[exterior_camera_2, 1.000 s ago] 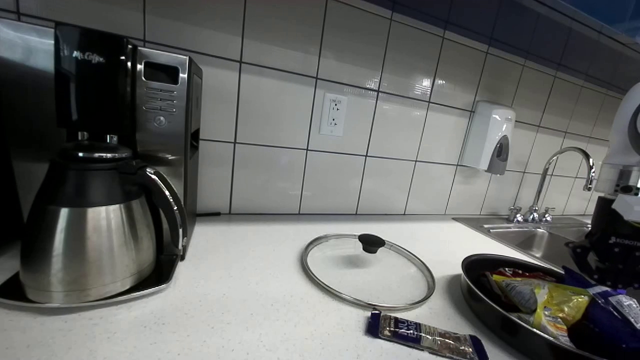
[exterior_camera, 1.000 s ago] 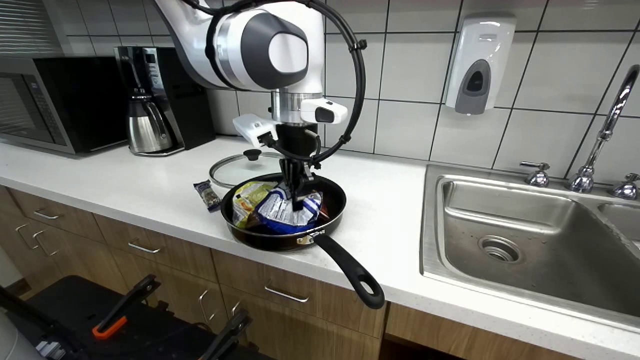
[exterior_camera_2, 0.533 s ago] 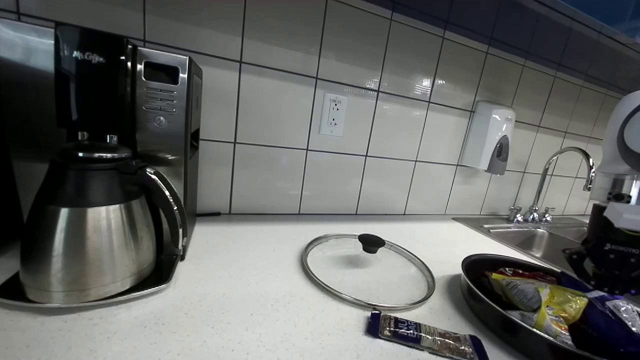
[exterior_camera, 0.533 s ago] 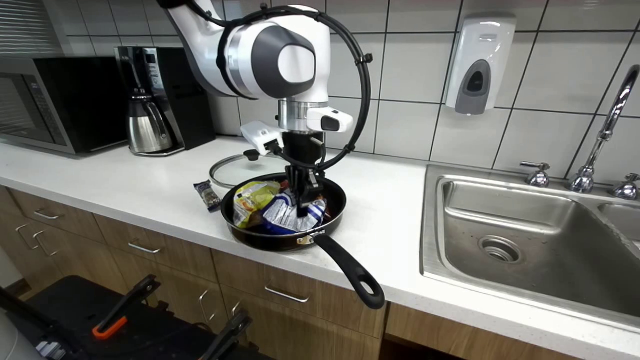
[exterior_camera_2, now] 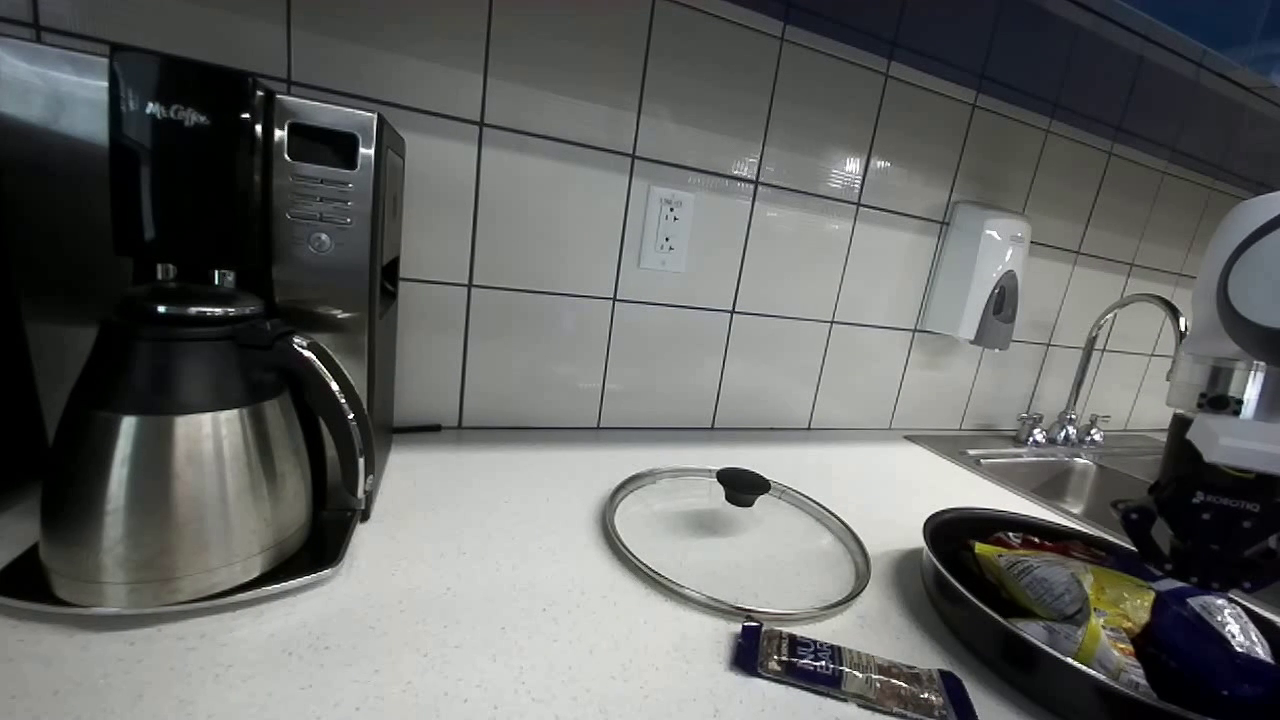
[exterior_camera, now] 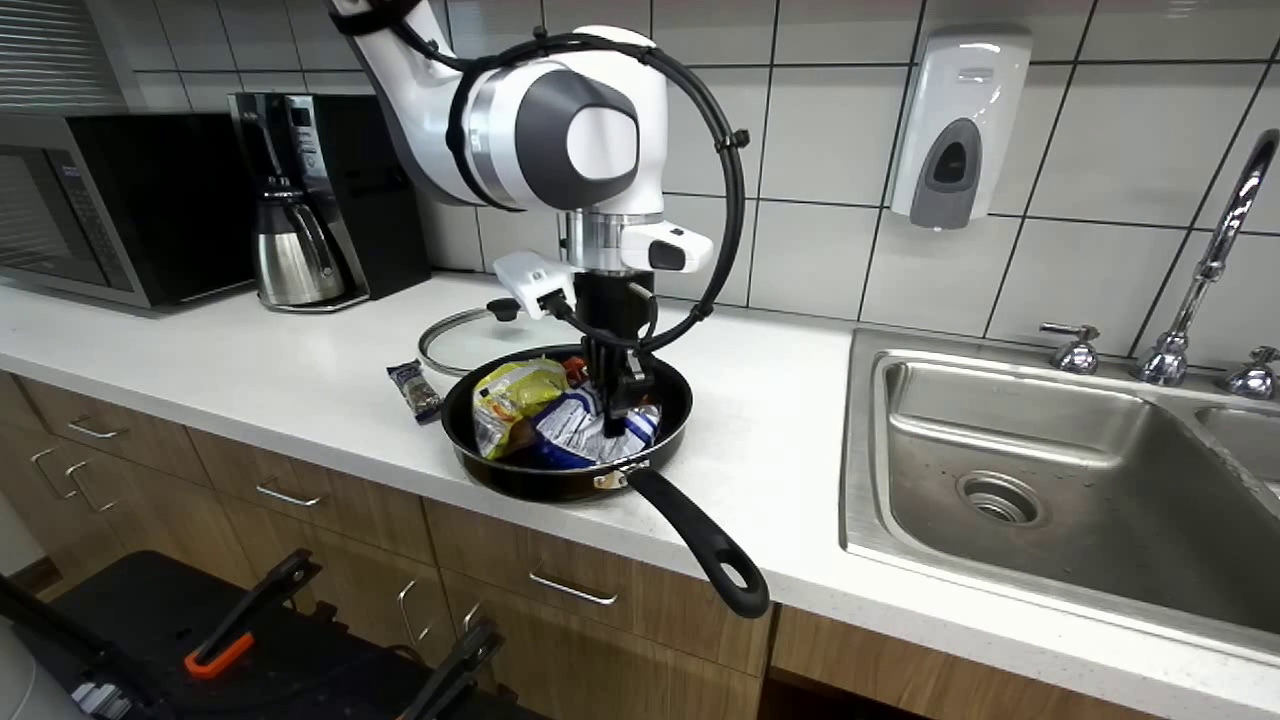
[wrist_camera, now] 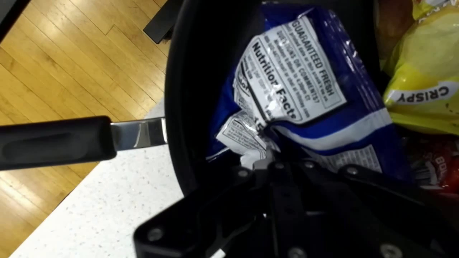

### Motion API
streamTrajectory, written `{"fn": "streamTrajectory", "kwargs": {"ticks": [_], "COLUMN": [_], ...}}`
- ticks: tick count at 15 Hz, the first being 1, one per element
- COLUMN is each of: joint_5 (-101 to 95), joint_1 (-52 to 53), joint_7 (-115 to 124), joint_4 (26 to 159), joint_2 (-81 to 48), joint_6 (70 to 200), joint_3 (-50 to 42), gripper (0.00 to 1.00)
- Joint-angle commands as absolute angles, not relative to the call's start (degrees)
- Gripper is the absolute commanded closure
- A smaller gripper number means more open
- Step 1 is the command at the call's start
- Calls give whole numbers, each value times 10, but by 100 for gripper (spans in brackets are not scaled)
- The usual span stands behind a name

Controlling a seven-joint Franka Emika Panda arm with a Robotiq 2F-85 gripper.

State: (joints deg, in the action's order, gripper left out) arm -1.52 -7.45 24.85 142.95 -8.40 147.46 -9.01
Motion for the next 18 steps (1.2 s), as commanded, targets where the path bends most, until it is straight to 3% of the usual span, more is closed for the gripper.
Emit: {"fn": "streamTrajectory", "kwargs": {"ticks": [1, 7, 8, 11, 18], "joint_5": [-14, -15, -15, -13, -16], "joint_1": [-63, -61, -61, -63, -67], "joint_7": [268, 266, 264, 259, 259], "joint_4": [1423, 1429, 1430, 1433, 1445], "joint_2": [-99, -90, -88, -78, -38], "joint_6": [1490, 1488, 1484, 1483, 1488], "joint_3": [-97, -98, -98, -98, -101], "gripper": [100, 100, 77, 60, 8]}}
